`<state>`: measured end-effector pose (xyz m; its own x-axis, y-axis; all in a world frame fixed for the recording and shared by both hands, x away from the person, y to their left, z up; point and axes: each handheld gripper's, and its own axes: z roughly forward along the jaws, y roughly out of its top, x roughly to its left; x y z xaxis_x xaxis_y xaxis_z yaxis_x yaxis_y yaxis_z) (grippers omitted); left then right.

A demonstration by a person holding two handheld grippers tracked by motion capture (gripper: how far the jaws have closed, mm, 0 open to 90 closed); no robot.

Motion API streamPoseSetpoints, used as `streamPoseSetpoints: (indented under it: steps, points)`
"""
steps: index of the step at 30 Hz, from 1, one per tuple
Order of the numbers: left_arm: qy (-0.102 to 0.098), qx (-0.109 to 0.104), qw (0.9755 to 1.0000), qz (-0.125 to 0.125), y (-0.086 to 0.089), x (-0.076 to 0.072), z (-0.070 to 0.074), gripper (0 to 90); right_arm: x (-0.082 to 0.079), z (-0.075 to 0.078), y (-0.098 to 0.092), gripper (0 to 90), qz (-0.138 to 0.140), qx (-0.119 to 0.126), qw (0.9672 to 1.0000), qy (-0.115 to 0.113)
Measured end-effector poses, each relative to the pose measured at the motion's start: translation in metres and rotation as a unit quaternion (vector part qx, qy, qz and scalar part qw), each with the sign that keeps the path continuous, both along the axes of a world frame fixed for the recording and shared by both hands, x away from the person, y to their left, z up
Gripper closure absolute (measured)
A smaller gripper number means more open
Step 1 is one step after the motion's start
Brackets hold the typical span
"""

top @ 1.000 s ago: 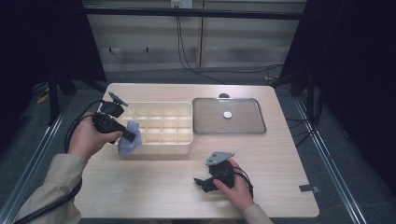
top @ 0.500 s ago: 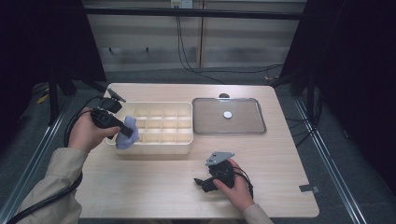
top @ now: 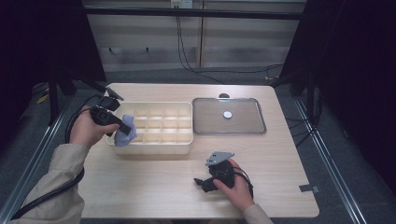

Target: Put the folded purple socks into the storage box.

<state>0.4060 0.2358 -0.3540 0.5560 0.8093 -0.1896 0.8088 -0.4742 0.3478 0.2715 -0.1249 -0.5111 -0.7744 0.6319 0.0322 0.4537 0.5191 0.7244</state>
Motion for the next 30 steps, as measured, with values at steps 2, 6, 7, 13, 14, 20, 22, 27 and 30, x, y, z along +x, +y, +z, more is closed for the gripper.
streamPoseSetpoints:
  steps: [2, 6, 7, 13, 14, 20, 22, 27, 30]
  points:
    - [0.001, 0.001, 1.0000, 0.001, 0.002, 0.002, -0.001, 69.6, 0.000, 0.000, 0.000, 12.6, 0.000, 0.000, 1.0000, -0.001]
    - [0.001, 0.005, 1.0000, 0.004, 0.006, 0.005, -0.003, 69.6, 0.000, 0.000, 0.000, 12.6, 0.000, 0.000, 1.0000, -0.001]
    - [0.000, 0.003, 1.0000, 0.006, 0.007, 0.006, -0.004, 69.6, 0.000, 0.000, 0.000, 12.6, 0.001, 0.000, 1.0000, -0.001]
    - [-0.002, 0.006, 0.9999, 0.011, 0.011, 0.009, -0.006, 69.7, 0.000, 0.000, 0.000, 12.6, 0.000, 0.000, 1.0000, 0.000]
    - [-0.002, 0.007, 0.9999, 0.012, 0.012, 0.010, -0.007, 69.7, 0.000, 0.000, 0.000, 12.5, 0.001, 0.000, 1.0000, -0.001]
    - [-0.004, 0.014, 0.9998, 0.011, 0.015, 0.015, -0.014, 69.7, 0.000, 0.000, 0.000, 12.6, 0.001, 0.000, 1.0000, -0.001]
    - [-0.004, 0.015, 0.9998, 0.012, 0.017, 0.016, -0.015, 69.7, 0.000, 0.000, 0.000, 12.6, 0.001, 0.000, 1.0000, -0.001]
    - [-0.006, 0.019, 0.9997, 0.014, 0.020, 0.018, -0.018, 69.7, 0.000, 0.000, 0.000, 12.5, 0.001, 0.000, 1.0000, -0.001]
    - [-0.005, 0.020, 0.9996, 0.018, 0.022, 0.019, -0.021, 69.7, 0.000, 0.000, 0.000, 12.5, 0.001, 0.000, 1.0000, 0.000]
